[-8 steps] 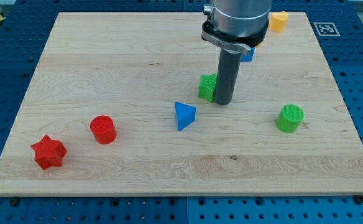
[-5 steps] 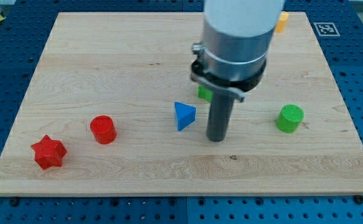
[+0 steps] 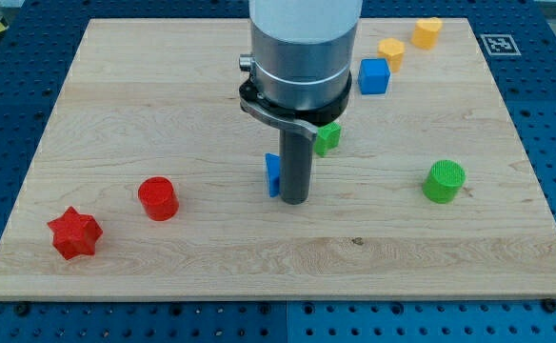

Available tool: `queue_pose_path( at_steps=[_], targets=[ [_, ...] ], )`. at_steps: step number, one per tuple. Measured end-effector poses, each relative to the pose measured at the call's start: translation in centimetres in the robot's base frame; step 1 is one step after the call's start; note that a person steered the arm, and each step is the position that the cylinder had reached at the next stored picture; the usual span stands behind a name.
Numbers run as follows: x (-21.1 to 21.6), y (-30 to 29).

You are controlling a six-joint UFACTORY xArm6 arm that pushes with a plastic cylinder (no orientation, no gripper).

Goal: Move the triangle slightly upwards

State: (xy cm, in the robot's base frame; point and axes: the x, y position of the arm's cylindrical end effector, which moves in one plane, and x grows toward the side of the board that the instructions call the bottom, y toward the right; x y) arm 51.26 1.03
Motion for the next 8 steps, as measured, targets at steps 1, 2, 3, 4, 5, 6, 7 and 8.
queue_pose_path(
  at_steps=[1, 2, 3, 4, 5, 6, 7, 8],
  targets=[
    [-0.9, 0.0],
    [-0.9, 0.0],
    [-0.7, 0.9],
    [0.9, 5.6],
    [2.7, 10.9],
    [3.8, 16.2],
    [3.8, 20.4],
    [3.7, 23.3]
  ],
)
